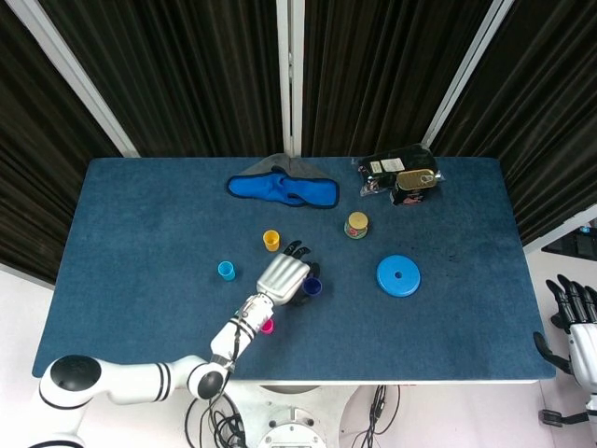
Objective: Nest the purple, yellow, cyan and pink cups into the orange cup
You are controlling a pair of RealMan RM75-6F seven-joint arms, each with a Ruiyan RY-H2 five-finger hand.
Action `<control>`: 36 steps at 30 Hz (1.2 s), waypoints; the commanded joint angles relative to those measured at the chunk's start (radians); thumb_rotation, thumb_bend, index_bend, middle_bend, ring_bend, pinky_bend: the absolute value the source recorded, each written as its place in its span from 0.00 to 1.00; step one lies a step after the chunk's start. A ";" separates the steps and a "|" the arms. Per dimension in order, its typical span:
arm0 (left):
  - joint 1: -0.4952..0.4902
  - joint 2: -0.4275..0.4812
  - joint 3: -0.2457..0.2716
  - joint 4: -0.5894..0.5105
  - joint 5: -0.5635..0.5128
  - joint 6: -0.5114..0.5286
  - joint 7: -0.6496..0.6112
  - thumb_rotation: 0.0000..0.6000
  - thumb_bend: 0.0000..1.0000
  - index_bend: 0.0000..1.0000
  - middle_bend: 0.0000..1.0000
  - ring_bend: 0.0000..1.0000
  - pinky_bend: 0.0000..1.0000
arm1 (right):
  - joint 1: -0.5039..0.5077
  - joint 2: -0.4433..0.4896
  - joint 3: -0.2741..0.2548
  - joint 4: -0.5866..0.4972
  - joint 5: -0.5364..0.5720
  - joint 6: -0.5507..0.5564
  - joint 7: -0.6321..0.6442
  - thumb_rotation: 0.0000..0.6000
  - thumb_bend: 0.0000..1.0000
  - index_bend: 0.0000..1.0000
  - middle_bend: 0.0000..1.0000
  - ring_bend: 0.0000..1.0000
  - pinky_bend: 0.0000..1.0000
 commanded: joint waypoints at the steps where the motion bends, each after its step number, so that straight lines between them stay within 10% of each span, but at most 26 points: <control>1: 0.024 0.087 -0.024 -0.142 -0.023 0.062 0.054 1.00 0.29 0.52 0.50 0.14 0.09 | 0.001 0.002 0.000 -0.004 0.000 -0.002 -0.006 1.00 0.29 0.00 0.00 0.00 0.00; 11: 0.082 0.273 0.002 -0.436 -0.125 0.191 0.228 1.00 0.29 0.54 0.52 0.16 0.09 | 0.005 -0.005 -0.008 -0.026 -0.017 -0.006 -0.052 1.00 0.28 0.00 0.00 0.00 0.00; 36: 0.136 0.217 0.094 -0.287 -0.090 0.155 0.082 1.00 0.29 0.52 0.51 0.17 0.09 | 0.008 -0.007 -0.011 -0.047 -0.004 -0.025 -0.091 1.00 0.29 0.00 0.00 0.00 0.00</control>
